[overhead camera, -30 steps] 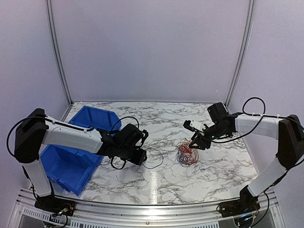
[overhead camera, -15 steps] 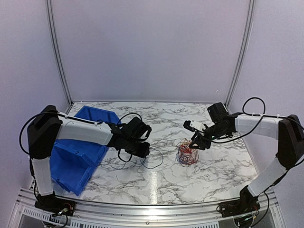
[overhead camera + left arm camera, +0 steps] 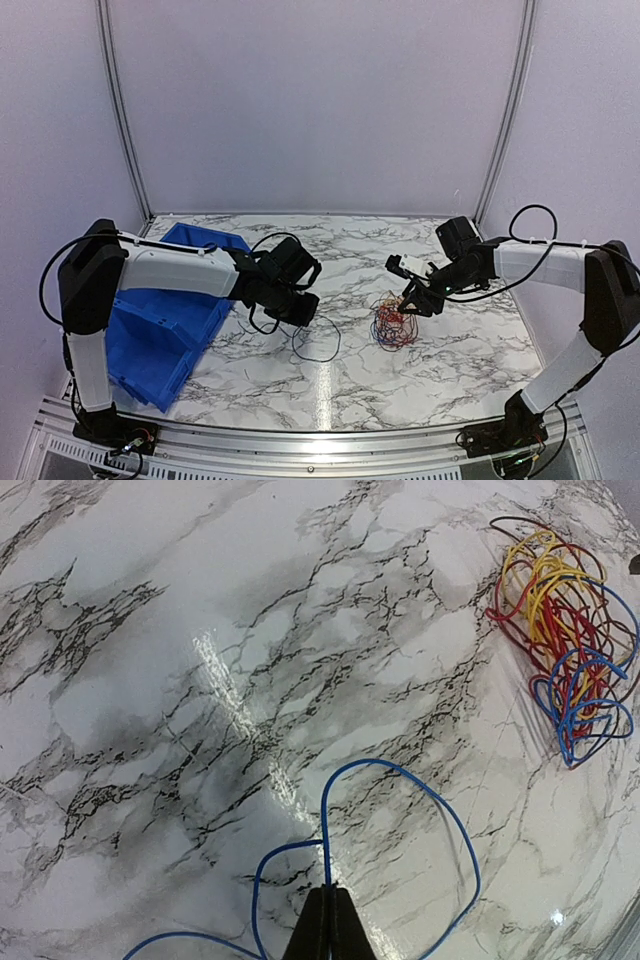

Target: Untangle the cables

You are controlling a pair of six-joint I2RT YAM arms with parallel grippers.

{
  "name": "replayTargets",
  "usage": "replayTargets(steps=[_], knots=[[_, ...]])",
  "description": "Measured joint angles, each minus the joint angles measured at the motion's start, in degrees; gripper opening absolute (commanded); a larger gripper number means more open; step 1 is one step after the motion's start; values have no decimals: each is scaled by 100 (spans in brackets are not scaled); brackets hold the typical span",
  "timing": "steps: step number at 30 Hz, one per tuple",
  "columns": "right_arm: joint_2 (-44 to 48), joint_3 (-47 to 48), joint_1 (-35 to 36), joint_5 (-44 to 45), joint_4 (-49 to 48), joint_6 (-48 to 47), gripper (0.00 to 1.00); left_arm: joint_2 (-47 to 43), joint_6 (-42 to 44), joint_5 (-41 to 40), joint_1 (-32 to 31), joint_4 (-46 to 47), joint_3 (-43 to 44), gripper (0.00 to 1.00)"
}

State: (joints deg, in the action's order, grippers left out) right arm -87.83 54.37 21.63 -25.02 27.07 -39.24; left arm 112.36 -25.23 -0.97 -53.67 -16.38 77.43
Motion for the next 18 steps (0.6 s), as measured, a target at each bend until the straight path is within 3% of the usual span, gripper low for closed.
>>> replayTargets(steps=[10,18], knots=[[-4,0,0,0,2,-4,49,-748,363,-485,122,-546,393,0],[-4,0,2,2,2,-7,49,-2031,914,-940,1067,-752,1012,0]])
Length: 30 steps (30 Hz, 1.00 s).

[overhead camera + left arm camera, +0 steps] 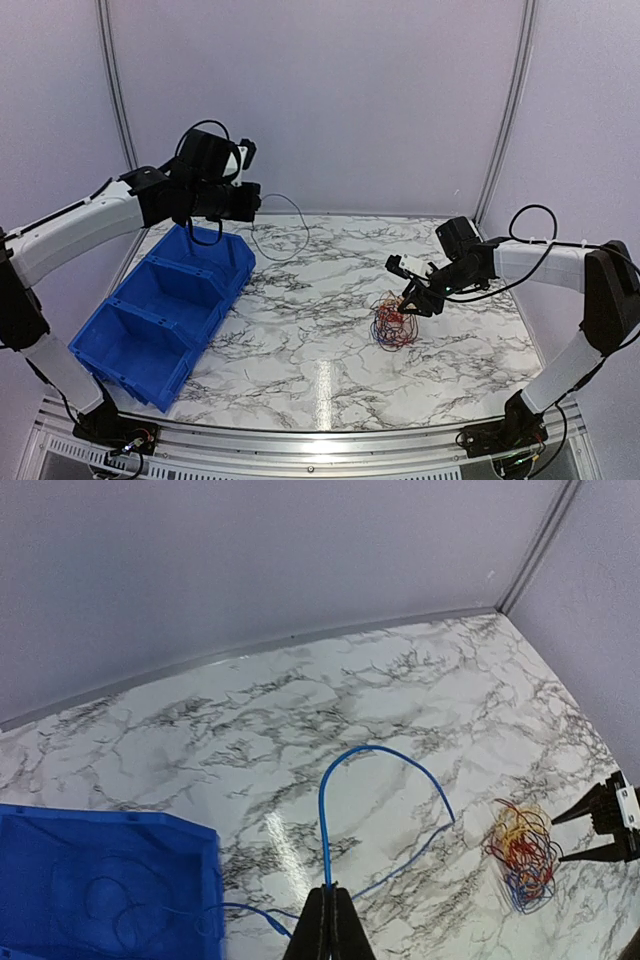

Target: Untangle the cables

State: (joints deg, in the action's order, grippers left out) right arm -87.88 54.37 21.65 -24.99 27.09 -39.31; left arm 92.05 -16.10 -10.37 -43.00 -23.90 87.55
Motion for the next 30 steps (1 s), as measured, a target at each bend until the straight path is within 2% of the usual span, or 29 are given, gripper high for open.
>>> replayTargets(steps=[9,16,21,30], knots=[[-33,0,2,7,0,-2,49,-546,833,57,1292,-107,17,0],[-33,-26,9,4,0,-11,49,-833,1853,549,2087,227,-863,0],[-37,-61,37,11,2,-39,49,-791,2522,629,2208,450,-1419,0],[-42,-63,42,50,4,-101,49,-527,3117,1215,2208,734,-1587,0]])
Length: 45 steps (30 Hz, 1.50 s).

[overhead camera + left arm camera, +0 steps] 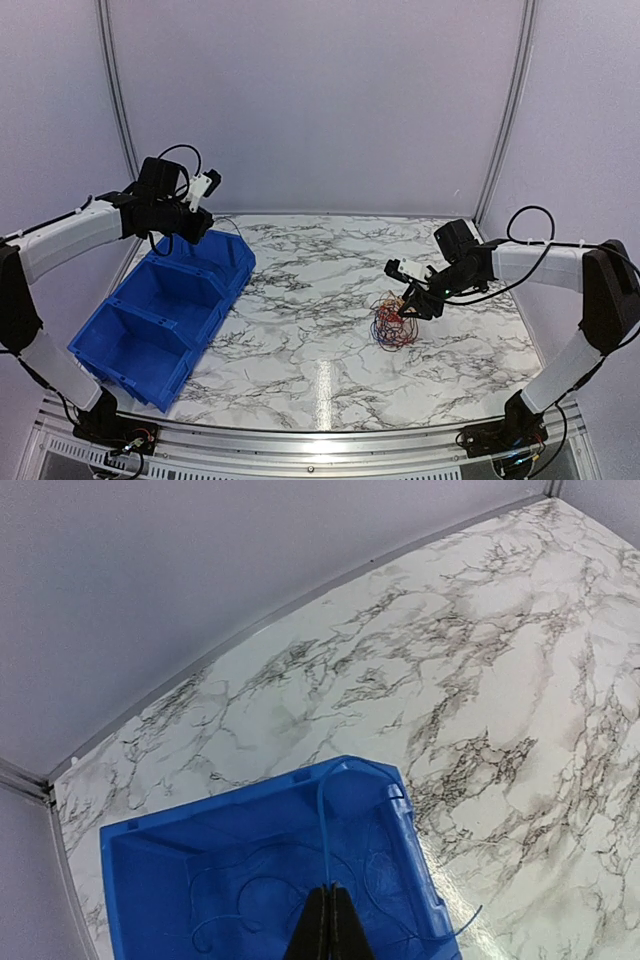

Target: Untangle the cables

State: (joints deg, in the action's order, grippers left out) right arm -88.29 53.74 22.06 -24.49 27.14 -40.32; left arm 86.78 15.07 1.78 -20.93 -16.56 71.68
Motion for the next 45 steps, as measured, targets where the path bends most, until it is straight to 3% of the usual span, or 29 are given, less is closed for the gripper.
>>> replayTargets(steps=[7,19,21,24,33,37,38,40,45], knots=[[-87,0,22,20,0,-24,49,103,232,616,-2,2,-216,0],[-133,0,70,59,7,-26,49,168,138,-577,170,-42,-750,0],[-136,0,72,59,9,-26,49,308,33,-684,175,-42,-625,19],[-136,0,81,61,15,-26,49,529,-101,-772,175,-42,-407,31],[-136,0,85,63,20,-28,49,339,-409,-990,105,-37,-275,33],[-136,0,85,66,24,-28,49,-92,-402,-1189,-348,28,-275,33],[-133,0,85,66,24,-26,49,-227,-363,-1259,-597,85,-275,40],[-133,0,87,66,28,-26,48,-525,-352,-1340,-1198,197,-273,95],[-131,0,87,72,35,-26,48,-1279,-881,-1123,-1967,638,-341,99]])
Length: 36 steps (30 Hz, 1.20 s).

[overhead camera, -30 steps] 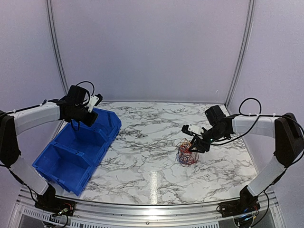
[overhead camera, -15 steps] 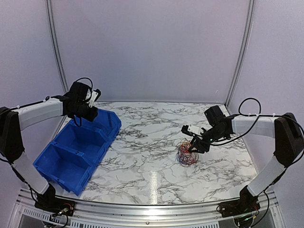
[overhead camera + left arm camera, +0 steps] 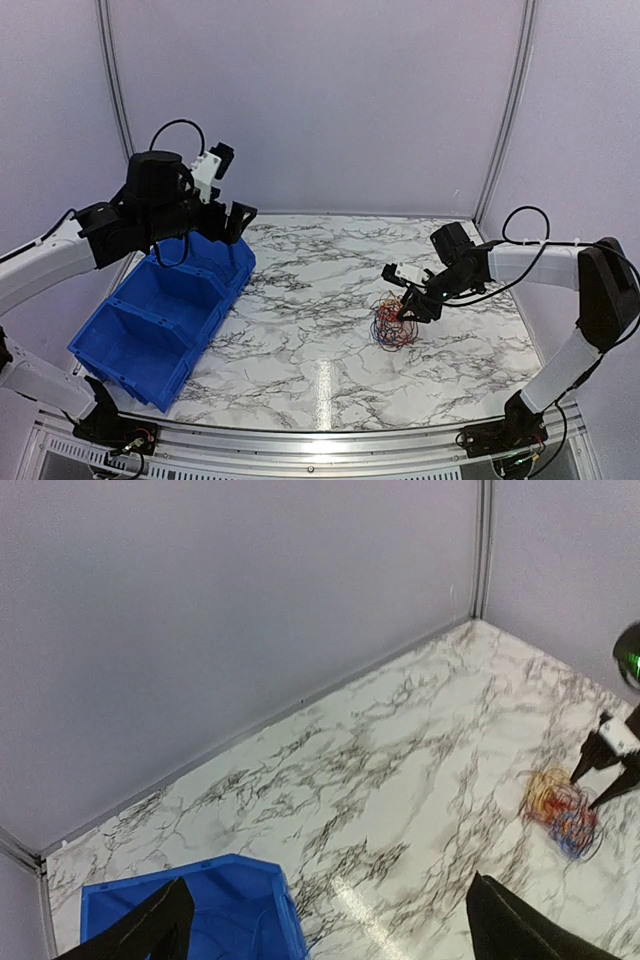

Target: Untangle the cables

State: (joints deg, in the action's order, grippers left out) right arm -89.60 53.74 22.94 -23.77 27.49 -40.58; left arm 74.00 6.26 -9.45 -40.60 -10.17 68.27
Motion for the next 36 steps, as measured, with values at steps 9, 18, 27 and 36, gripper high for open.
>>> replayTargets(steps=[9,18,27,36], knots=[[173,0,-59,9,-7,46,49,-151,-809,-225,-31,1204,-560,99],[245,-2,-304,365,-129,140,49,1692,-833,-2094,-83,990,409,89],[-284,-76,-304,649,-236,129,46,2227,-1355,669,-634,2009,-74,63],[-929,79,358,273,-96,79,44,2905,-1582,1552,-1722,2347,-516,60]])
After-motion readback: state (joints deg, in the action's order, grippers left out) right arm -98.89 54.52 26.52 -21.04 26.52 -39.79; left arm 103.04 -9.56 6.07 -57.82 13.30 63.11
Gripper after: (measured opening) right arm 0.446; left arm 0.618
